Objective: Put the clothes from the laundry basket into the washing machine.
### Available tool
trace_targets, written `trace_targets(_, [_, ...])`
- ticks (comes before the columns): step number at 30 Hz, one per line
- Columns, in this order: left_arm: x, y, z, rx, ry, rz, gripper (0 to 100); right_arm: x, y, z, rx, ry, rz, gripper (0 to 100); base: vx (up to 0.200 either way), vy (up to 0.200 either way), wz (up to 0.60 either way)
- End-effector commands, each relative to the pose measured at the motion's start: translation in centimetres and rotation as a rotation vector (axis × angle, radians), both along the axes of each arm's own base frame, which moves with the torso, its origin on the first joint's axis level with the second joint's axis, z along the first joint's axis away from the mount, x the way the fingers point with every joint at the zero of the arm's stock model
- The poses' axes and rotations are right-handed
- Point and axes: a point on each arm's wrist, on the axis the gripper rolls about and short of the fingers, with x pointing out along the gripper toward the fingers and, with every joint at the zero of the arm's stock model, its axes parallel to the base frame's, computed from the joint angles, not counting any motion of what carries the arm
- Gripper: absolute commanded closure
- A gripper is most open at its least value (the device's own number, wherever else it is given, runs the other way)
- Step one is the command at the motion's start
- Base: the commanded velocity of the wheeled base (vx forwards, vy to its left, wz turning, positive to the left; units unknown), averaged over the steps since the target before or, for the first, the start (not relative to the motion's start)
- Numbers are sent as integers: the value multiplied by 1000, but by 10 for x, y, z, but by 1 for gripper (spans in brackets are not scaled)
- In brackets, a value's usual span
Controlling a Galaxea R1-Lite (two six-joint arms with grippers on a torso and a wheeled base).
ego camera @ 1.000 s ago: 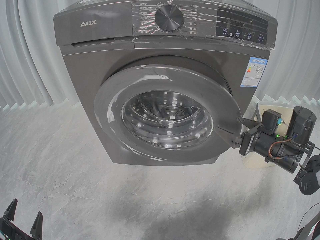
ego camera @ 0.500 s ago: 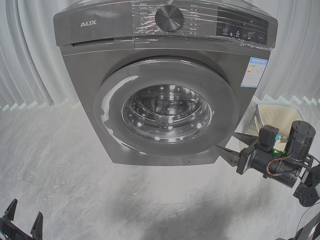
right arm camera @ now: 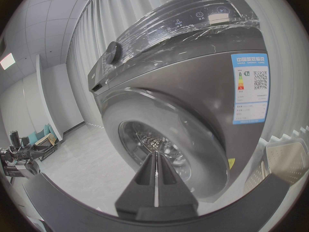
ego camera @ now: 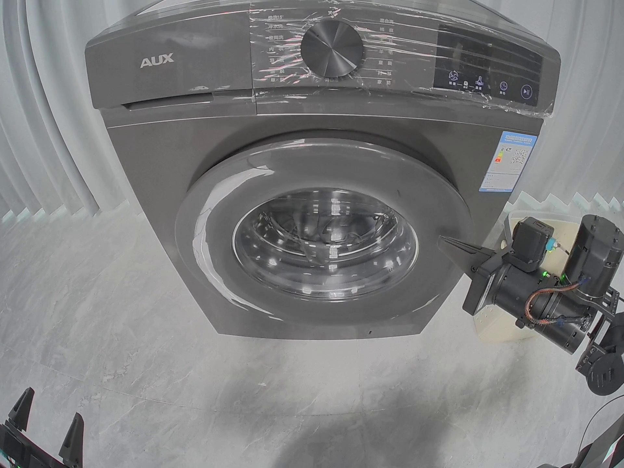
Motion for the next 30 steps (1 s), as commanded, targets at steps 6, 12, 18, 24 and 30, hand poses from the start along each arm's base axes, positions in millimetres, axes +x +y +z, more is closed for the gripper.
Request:
trace_targets(6, [0, 0, -5, -7, 0, -2, 0, 7, -4, 6, 12, -19, -33, 100, 33, 0, 0])
trace_targets(12, [0, 0, -5, -7, 0, -4, 0, 16, -11, 8, 16, -29, -85, 100, 0, 0, 0])
trace_targets(18, [0, 0, -5, -7, 0, -4, 0, 20, -17, 7, 14, -25, -123, 100, 0, 0, 0])
trace_targets(24, [0, 0, -5, -7, 0, -5, 0, 18, -17, 2, 4, -20, -122, 100, 0, 0, 0])
trace_targets(30, [0, 0, -5, -9, 0, -5, 0, -21, -19, -17, -36, 43, 37, 100, 0, 0, 0])
